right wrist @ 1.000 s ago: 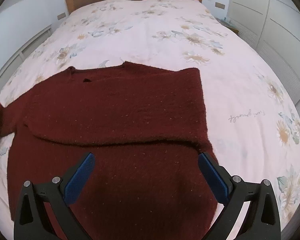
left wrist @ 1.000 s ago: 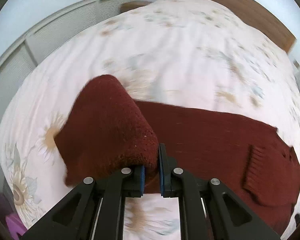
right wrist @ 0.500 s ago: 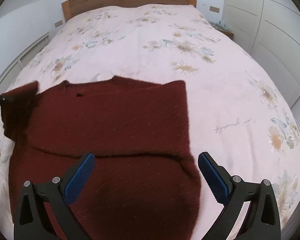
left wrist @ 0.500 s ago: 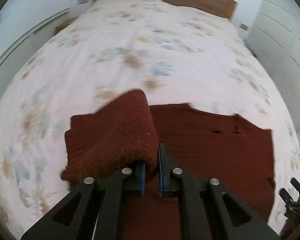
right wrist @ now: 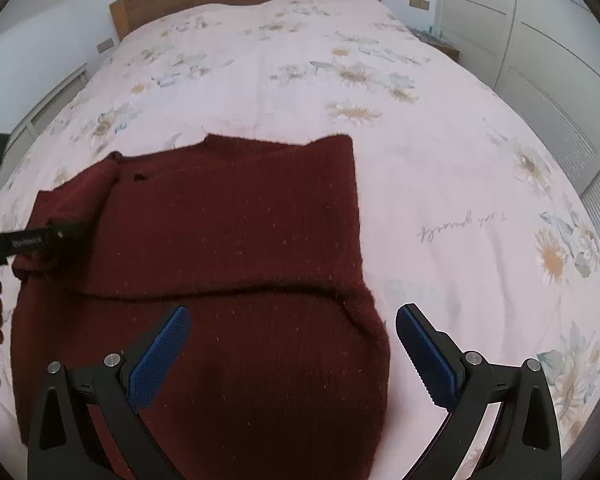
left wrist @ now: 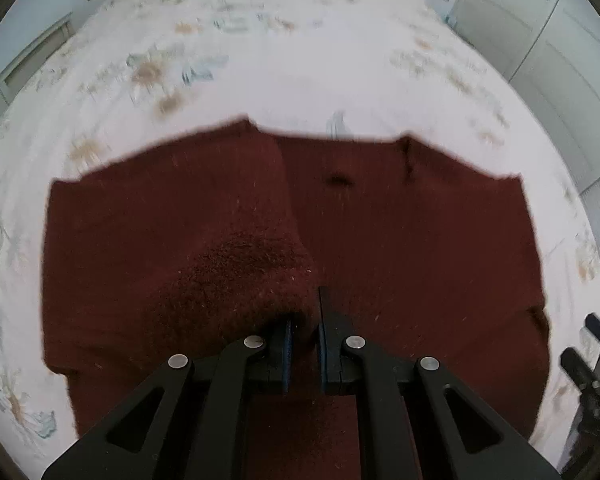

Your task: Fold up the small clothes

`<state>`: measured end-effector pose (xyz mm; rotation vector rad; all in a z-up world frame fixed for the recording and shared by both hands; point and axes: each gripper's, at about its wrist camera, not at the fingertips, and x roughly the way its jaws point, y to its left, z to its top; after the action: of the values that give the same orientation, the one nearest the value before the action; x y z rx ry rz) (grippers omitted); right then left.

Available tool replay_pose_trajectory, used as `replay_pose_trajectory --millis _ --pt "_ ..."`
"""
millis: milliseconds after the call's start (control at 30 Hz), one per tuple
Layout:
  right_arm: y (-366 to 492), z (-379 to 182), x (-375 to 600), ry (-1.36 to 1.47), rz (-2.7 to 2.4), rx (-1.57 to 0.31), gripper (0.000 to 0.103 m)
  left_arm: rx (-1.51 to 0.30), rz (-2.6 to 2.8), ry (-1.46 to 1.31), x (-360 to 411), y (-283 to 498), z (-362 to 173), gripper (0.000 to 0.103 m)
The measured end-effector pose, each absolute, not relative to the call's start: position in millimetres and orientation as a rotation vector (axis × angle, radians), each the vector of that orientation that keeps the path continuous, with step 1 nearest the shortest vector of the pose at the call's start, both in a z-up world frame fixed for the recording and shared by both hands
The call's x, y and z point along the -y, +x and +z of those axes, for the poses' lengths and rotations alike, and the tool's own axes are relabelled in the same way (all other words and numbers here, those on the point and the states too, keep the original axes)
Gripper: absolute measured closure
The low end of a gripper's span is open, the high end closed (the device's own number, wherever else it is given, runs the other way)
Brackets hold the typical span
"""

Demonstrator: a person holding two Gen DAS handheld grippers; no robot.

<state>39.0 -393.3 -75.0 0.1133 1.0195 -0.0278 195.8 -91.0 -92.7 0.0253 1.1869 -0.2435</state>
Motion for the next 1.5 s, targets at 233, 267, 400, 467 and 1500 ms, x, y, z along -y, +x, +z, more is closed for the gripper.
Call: replay_pose_trajectory --millis 233,267,400,467,1500 --pt "36 -85 392 0.121 -0.023 -1.04 0.0 -1.214 -0.233 0.084 93 193 -116 0.093" --pt "35 -85 392 0.121 -0.024 -1.041 0.0 -1.219 -0.234 0.092 93 194 -116 0.093" --pt "33 -84 393 0.126 -0.026 -1.039 0.0 -1.247 -0.241 0.077 91 197 -115 0.08" --pt "32 -83 394 0.127 -0.026 -1.038 0.0 -1.269 -0.256 0.07 90 199 -114 0.047" --pt "24 -76 369 0.096 0.012 -1.045 0.0 -1.243 -0.044 -0.029 -82 175 -90 0.003"
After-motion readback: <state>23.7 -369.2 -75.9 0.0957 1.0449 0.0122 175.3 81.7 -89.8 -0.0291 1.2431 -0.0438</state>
